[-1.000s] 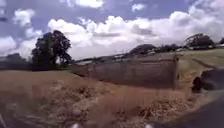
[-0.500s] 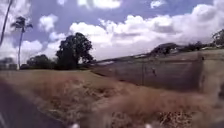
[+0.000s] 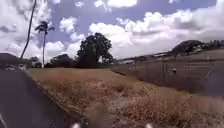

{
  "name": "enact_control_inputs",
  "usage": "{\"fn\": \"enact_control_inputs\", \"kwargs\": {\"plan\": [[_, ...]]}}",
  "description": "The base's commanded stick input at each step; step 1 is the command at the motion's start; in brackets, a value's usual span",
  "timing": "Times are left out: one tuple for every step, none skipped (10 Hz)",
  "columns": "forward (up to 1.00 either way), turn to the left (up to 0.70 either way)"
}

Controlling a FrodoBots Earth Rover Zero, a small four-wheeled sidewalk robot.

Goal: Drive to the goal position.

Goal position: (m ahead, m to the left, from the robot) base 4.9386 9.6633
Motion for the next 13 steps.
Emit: {"fn": "enact_control_inputs", "kwargs": {"plan": [[0.0,0.7],[0.0,0.7],[0.0,0.7],[0.0,0.7],[0.0,0.7],[0.0,0.7],[0.0,0.7],[0.0,0.7],[0.0,0.7],[0.0,0.7],[0.0,0.7],[0.0,0.7],[0.0,0.7]]}}
